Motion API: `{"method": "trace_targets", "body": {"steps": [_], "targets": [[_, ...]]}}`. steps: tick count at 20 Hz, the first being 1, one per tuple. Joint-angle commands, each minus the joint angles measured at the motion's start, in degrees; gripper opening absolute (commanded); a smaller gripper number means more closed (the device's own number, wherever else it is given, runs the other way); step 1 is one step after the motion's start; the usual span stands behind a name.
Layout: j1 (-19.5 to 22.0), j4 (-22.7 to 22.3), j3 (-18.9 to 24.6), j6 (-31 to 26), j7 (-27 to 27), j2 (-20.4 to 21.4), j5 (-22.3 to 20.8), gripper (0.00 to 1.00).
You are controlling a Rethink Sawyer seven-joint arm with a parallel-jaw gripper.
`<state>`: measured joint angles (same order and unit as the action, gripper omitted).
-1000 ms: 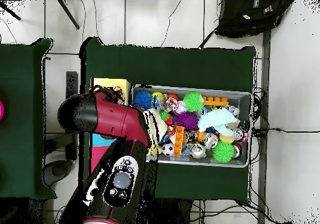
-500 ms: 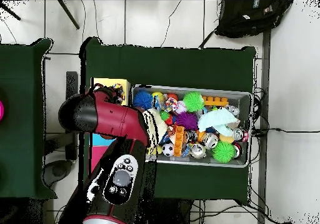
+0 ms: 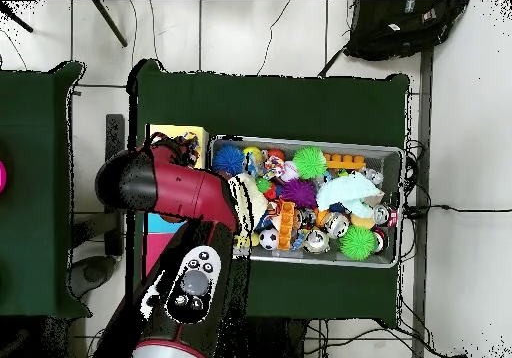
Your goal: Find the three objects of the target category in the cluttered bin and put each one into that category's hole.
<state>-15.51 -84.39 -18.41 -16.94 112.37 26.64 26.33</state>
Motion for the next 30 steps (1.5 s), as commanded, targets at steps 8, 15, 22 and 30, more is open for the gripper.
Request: {"method": "trace_targets", "body": {"steps": [8,15,22,30], "targets": [[1.0,-3.9,7.7,1.5,12.7,-8.3,2.3,0.00],[1.5,-4.9,9.4,1.6,12.2,-8.4,2.5,0.00],[1.3,-5.2,9.9,-0.5,12.3,-9.2,2.8,0.00],[2.4,-6.4,12.1,-2.2,11.3,-9.6,3.6,0.00]]}}
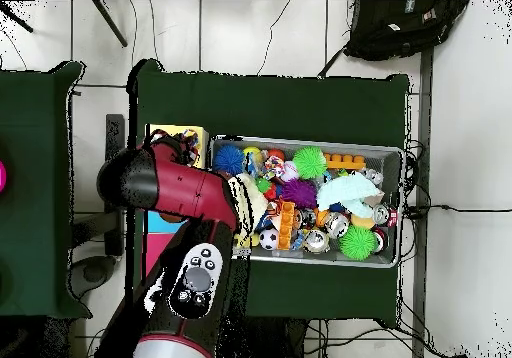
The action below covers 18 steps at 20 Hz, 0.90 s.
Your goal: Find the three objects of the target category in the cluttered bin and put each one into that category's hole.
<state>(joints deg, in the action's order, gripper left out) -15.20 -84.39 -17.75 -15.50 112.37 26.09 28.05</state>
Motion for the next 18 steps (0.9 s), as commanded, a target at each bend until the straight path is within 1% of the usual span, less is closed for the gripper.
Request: {"method": "trace_targets", "body": {"steps": [1,5,9,13,18], "targets": [[2.2,-6.6,11.6,-3.6,11.1,-9.0,1.9,0.00],[2.9,-7.5,12.9,-4.4,10.2,-9.0,2.1,0.00],[4.8,-8.7,15.2,-5.6,8.2,-8.6,1.8,0.00],[6.6,-9.4,17.1,-6.6,6.1,-8.3,0.9,0.00],[8.1,-9.5,18.3,-9.0,4.0,-8.3,-0.7,0.00]]}}
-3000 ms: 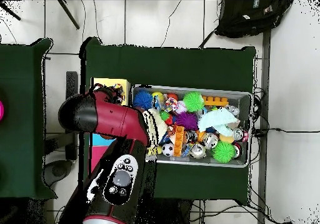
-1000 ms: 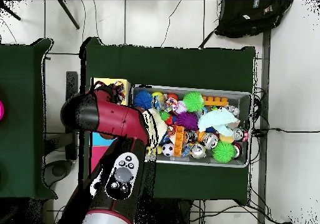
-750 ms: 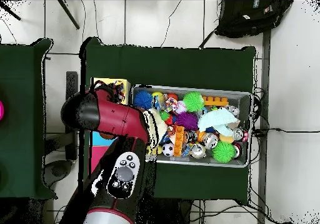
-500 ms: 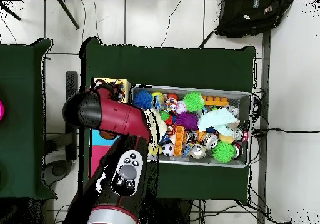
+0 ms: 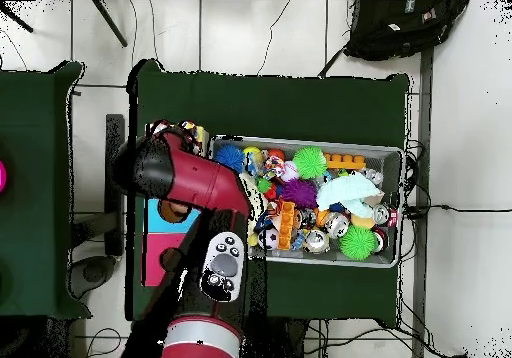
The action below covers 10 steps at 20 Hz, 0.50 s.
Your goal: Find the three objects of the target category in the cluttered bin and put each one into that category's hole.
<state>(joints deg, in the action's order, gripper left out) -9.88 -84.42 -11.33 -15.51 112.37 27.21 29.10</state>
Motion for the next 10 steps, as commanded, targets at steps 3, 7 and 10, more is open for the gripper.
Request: {"method": "trace_targets", "body": {"steps": [3,7,10], "targets": [[3.2,-9.7,12.3,-10.4,4.1,-9.4,-2.1,0.00],[2.2,-9.9,11.3,-12.6,6.2,-9.1,-1.8,0.00],[2.1,-10.7,11.3,-13.1,6.7,-8.7,-1.6,0.00]]}}
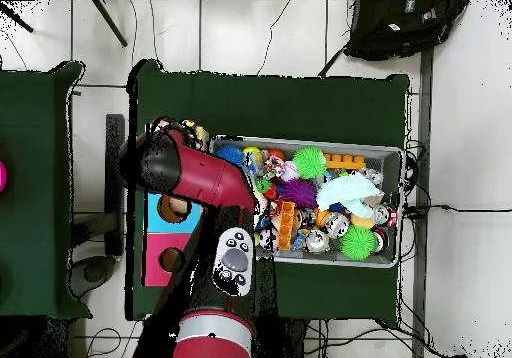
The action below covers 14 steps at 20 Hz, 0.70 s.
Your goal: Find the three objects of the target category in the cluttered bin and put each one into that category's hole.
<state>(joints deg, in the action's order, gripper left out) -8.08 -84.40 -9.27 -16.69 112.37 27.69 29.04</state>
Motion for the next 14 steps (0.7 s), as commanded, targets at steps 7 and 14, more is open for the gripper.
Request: {"method": "trace_targets", "body": {"steps": [7,14], "targets": [[-0.1,-12.1,8.7,-13.1,8.0,-8.2,-1.0,0.00],[-1.2,-12.1,7.0,-16.6,10.2,-7.3,-0.7,0.00]]}}
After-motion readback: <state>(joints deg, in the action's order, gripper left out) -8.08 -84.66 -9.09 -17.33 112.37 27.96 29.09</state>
